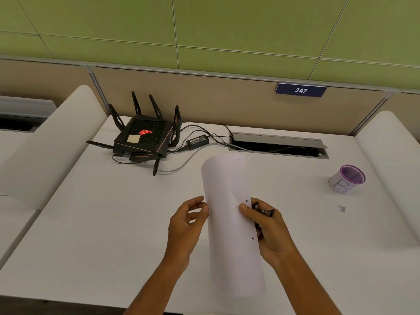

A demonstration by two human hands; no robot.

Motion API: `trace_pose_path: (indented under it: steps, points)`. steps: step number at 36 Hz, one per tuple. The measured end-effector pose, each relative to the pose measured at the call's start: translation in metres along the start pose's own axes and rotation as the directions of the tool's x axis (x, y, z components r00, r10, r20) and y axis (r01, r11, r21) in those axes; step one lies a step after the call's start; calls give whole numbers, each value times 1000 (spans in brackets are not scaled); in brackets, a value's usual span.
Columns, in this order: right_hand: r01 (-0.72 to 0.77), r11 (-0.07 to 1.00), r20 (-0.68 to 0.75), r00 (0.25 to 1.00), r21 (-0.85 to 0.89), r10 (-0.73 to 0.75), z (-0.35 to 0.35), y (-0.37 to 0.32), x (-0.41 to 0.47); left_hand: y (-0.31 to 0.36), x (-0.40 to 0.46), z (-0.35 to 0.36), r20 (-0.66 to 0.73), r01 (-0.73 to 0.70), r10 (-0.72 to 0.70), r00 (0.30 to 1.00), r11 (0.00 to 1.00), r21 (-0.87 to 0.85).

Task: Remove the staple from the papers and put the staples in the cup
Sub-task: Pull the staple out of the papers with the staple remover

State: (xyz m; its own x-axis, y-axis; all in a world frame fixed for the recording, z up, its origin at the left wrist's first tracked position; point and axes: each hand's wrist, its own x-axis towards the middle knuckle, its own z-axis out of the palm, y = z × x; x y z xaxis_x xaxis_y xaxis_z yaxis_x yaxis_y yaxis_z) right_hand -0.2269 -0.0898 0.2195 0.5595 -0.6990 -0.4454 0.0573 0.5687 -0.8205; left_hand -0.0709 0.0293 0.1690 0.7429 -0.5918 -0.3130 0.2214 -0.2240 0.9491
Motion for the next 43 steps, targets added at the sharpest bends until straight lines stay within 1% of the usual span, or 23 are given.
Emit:
trace_pose_path:
  steps: [2, 5, 8, 12, 15, 18, 19, 24, 28, 32, 34, 36, 37, 39, 41, 43]
  points:
    - [30, 999, -23, 999, -27, -31, 1, 1, 0, 0, -3, 1, 36, -3, 2, 999, 1000, 29]
    - [96, 989, -49, 994, -116, -102, 6, 3, -1, 0, -10, 3, 102, -6, 1, 995, 999, 53]
    - [158, 967, -62, 983, -198, -173, 13, 6, -3, 4, -17, 7, 182, 0, -2, 983, 1000, 9]
    - [208, 938, -60, 971, -277, -233, 25, 12, -6, 7, -23, 8, 281, 18, 2, 960, 997, -71]
    - [213, 917, -42, 970, -338, -241, 34, 18, -9, 9, -27, 7, 361, 39, 3, 933, 993, -108]
    - [227, 888, -7, 968, -400, -250, 42, 24, -11, 12, -30, 4, 414, 46, 3, 910, 993, -109]
    - [234, 879, 8, 967, -416, -254, 43, 25, -12, 12, -31, 4, 423, 58, -4, 906, 992, -115]
    - [275, 839, 89, 960, -469, -265, 44, 23, -19, 10, -31, 1, 425, 197, -61, 903, 939, -283]
    - [281, 828, 115, 959, -486, -257, 39, 19, -19, 5, -26, -5, 435, 270, -119, 893, 914, -304]
    - [319, 785, 61, 938, -531, -340, 21, 16, -12, -1, -19, -12, 413, 341, -198, 889, 888, -308]
    - [323, 765, -11, 918, -558, -396, 9, 14, -7, -2, -17, -14, 395, 360, -225, 891, 879, -312]
    - [292, 753, -97, 900, -589, -424, -5, 14, -1, -4, -15, -16, 374, 368, -242, 895, 875, -314]
    - [256, 758, -136, 901, -600, -412, -12, 15, 2, -4, -13, -16, 368, 372, -250, 896, 874, -312]
    - [145, 803, -205, 927, -578, -315, -25, 17, 9, -5, -11, -16, 362, 386, -266, 893, 866, -317]
    - [20, 873, -223, 964, -487, -146, -33, 18, 14, -6, -8, -16, 362, 400, -276, 890, 854, -332]
    - [-94, 911, -191, 981, -401, 17, -40, 20, 16, -5, -5, -15, 365, 406, -279, 888, 850, -337]
